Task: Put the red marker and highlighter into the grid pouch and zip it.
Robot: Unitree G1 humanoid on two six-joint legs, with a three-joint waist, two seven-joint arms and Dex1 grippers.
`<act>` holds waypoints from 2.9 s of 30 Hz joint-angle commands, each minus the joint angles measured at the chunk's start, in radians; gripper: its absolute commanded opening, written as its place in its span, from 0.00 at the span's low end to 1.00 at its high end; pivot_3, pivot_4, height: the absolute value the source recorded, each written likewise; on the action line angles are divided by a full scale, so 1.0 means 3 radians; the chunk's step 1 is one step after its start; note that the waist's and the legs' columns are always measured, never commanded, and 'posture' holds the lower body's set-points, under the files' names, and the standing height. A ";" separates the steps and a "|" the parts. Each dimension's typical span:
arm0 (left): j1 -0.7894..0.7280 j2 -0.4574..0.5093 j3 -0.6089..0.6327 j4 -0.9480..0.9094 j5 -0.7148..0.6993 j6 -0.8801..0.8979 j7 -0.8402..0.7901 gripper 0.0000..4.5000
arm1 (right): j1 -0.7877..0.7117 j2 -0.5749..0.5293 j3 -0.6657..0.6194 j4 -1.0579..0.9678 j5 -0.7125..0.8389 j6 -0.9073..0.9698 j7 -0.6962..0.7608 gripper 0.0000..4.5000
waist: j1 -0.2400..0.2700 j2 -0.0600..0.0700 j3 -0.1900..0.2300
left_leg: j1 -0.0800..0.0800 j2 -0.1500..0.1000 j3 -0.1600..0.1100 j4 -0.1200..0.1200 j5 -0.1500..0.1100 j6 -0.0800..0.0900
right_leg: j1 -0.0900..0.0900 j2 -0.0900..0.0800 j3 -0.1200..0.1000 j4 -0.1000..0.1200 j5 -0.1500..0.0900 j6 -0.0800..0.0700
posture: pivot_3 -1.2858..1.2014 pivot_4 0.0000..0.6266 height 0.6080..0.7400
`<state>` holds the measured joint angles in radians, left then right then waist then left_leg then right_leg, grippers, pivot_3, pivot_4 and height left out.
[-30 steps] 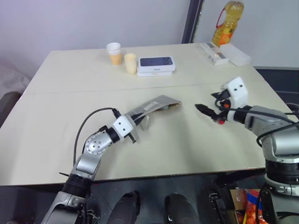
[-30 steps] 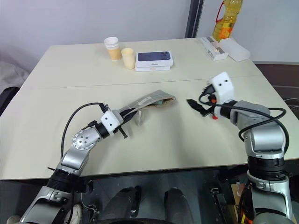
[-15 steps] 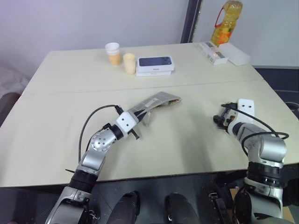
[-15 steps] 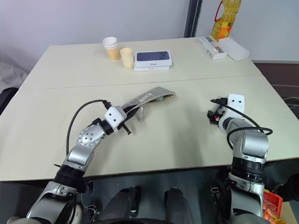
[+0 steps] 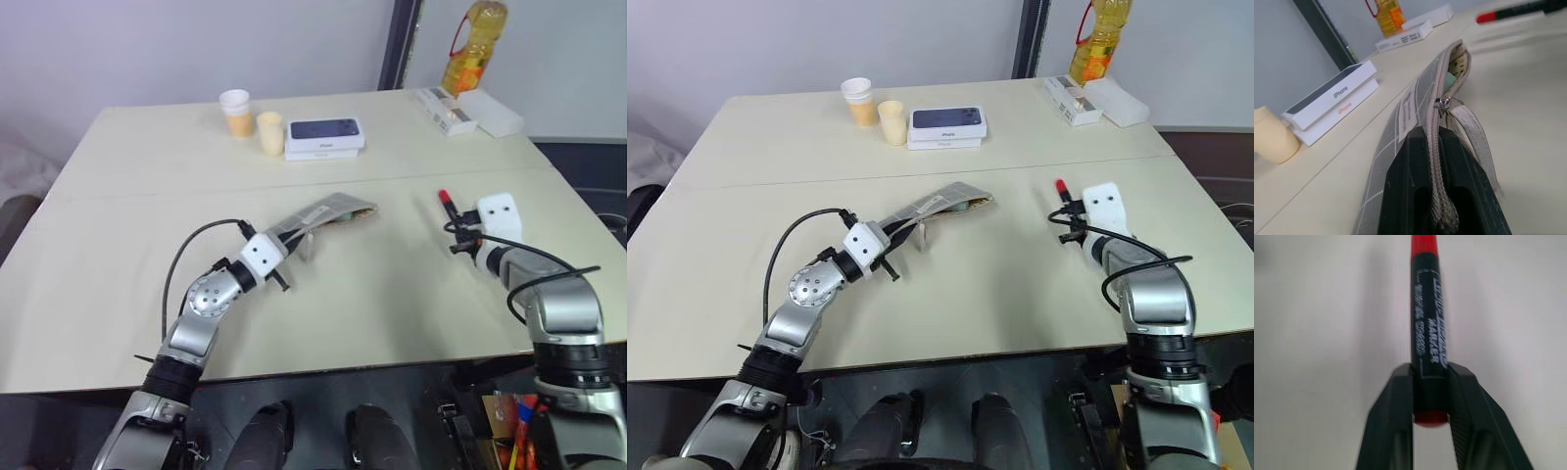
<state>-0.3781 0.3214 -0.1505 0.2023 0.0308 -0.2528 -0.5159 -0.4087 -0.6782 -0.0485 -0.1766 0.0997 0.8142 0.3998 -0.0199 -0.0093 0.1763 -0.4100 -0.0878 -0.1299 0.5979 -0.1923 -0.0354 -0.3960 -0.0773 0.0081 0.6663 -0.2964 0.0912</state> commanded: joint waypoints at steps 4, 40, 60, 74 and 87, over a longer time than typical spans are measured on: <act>-0.0119 0.0079 0.0171 0.0059 -0.0096 -0.0104 -0.0005 0.00 | 0.0099 -0.0352 0.0298 -0.0618 0.0173 -0.0666 0.0876 0.09 | 0.0009 -0.0001 0.0000 | 0.0000 0.0000 -0.0002 0.0002 0.0000 0.0000 | 0.0004 -0.0001 -0.0004 -0.0001 0.0000 0.0001 | 0.52 0.24 1.00; -0.0031 0.0101 -0.0203 -0.0395 -0.0257 -0.0102 -0.0825 0.00 | -0.0630 -0.0511 0.1403 -0.0582 -0.0989 -0.1317 0.1617 0.09 | 0.0027 -0.0003 0.0001 | 0.0000 -0.0002 -0.0006 0.0007 -0.0002 0.0002 | 0.0007 -0.0006 -0.0004 -0.0006 0.0001 0.0003 | 0.52 0.24 1.00; -0.0289 -0.0223 0.0156 -0.0240 -0.0467 0.0414 -0.0300 0.00 | -0.0505 0.0044 -0.0216 -0.1073 0.0633 -0.0047 0.1769 0.85 | 0.0039 -0.0004 0.0002 | -0.0001 -0.0003 -0.0010 0.0010 -0.0002 0.0002 | 0.0010 -0.0006 -0.0004 -0.0006 0.0001 0.0003 | 0.52 0.24 1.00; -0.0630 -0.0647 0.0281 -0.0369 -0.1212 0.1658 -0.0411 0.00 | -0.0232 0.0967 0.0425 -0.0790 0.0440 0.0063 0.0454 0.85 | 0.0020 -0.0004 0.0002 | -0.0006 -0.0003 -0.0012 0.0035 -0.0008 0.0011 | 0.0013 -0.0003 -0.0010 0.0001 0.0001 0.0004 | 0.52 0.24 1.00; -0.0592 -0.0704 0.0300 -0.0461 -0.1243 0.1820 -0.0406 0.00 | -0.0388 0.1313 0.0454 -0.0567 0.0474 0.0050 0.0142 0.20 | 0.0022 -0.0004 0.0002 | -0.0007 -0.0005 -0.0012 0.0035 -0.0008 0.0011 | 0.0013 -0.0004 -0.0010 -0.0001 0.0002 0.0007 | 0.52 0.24 1.00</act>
<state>-0.5503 0.1107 -0.0670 0.1078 -0.3273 0.2998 -0.6382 -0.4960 -0.2925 0.1097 -0.3266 0.2223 0.8391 0.4487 -0.0132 -0.0105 0.1768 -0.4121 -0.0893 -0.1335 0.6085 -0.1947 -0.0320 -0.3921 -0.0786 0.0051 0.6660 -0.2958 0.0932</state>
